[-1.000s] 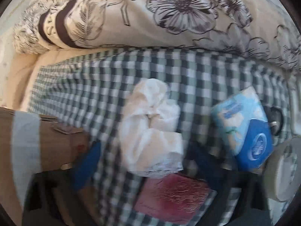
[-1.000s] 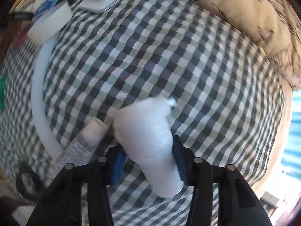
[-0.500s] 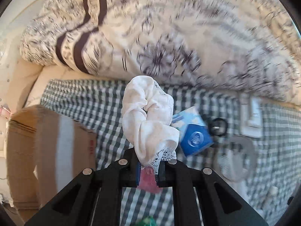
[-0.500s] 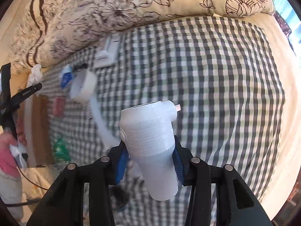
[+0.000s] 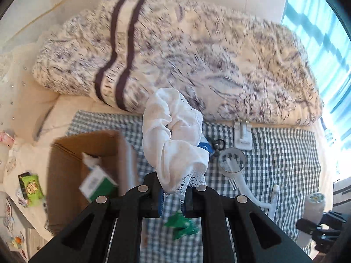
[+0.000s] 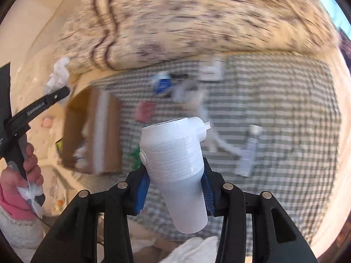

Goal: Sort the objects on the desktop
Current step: 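Release the white cloth and white cup into the cardboard box with both tools, then grasp the green snack bag with left tool while right tool grasps a black cup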

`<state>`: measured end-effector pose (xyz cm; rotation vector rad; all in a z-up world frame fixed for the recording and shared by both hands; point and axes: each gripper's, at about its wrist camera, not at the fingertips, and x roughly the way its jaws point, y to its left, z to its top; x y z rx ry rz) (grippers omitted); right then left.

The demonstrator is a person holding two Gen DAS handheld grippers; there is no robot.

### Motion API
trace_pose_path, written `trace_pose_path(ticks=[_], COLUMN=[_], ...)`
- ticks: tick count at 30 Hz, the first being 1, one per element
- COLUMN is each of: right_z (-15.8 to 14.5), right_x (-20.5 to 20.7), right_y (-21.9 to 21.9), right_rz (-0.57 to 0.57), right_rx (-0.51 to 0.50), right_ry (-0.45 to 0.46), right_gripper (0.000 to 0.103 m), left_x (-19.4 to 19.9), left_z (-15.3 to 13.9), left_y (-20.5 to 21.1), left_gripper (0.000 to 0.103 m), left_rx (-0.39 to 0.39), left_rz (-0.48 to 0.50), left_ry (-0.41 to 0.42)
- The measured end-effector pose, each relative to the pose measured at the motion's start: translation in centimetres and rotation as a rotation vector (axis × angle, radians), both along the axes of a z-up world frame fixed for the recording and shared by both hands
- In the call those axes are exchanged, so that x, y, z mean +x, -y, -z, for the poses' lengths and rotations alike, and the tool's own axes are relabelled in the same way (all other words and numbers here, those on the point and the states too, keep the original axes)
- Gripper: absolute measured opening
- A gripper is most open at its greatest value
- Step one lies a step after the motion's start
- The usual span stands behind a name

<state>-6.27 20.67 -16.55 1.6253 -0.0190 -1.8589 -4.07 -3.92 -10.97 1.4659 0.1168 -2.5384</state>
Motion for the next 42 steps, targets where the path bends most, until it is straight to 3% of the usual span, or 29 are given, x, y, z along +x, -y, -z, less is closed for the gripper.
trace_pose_path(ticks=[5, 9, 14, 17, 19, 20, 21, 22, 24, 34, 39, 42], right_z=[-2.3, -3.4, -1.2, 1.5, 2.9, 3.2, 3.5, 3.6, 3.3, 0.3, -1.7, -2.4], right_x=[4.5, 8.2, 11.4, 12.3, 12.4, 12.3, 12.4, 12.5, 12.4, 11.2, 10.3, 9.3], right_y=[9.0, 17.2, 26.8, 29.8, 30.7, 30.8, 31.2, 31.6, 31.9, 27.9, 20.9, 15.7], right_rz=[-0.114, -0.200, -0.269, -0.264, -0.241, -0.229, -0.220, -0.215, -0.203, -0.092, 0.021, 0.099], right_rx=[-0.061, -0.094, -0.029, 0.019, -0.023, -0.025, -0.006, 0.027, 0.073, 0.088, 0.087, 0.090], right_ry=[-0.008, -0.031, -0.041, -0.006, 0.052, 0.057, 0.054, 0.032, -0.018, -0.090, -0.138, -0.155], right_gripper=[0.043, 0.043, 0.042, 0.043, 0.047, 0.053, 0.073, 0.084, 0.084, 0.084, 0.084, 0.084], left_x=[3.6, 5.5, 6.9, 7.0, 6.7, 6.5, 6.2, 5.8, 5.2, 4.1, 3.6, 3.5], left_z=[-2.5, -1.8, 2.8, 6.1, 7.9, 8.7, 9.4, 10.0, 10.5, 7.9, 4.8, 3.2], left_y=[7.5, 12.9, 18.0, 19.3, 19.9, 20.1, 20.2, 20.2, 20.4, 20.0, 16.7, 13.7], left_gripper=[0.011, 0.011, 0.011, 0.011, 0.016, 0.023, 0.045, 0.074, 0.091, 0.092, 0.093, 0.095], left_rx=[0.005, -0.009, 0.002, 0.031, 0.074, 0.075, 0.088, 0.092, 0.071, 0.074, 0.040, 0.012], left_rz=[-0.042, -0.059, -0.020, 0.032, 0.073, 0.083, 0.100, 0.112, 0.118, 0.107, 0.137, 0.095], left_ry=[-0.059, -0.028, 0.059, 0.119, 0.144, 0.165, 0.185, 0.214, 0.253, 0.237, 0.172, 0.126])
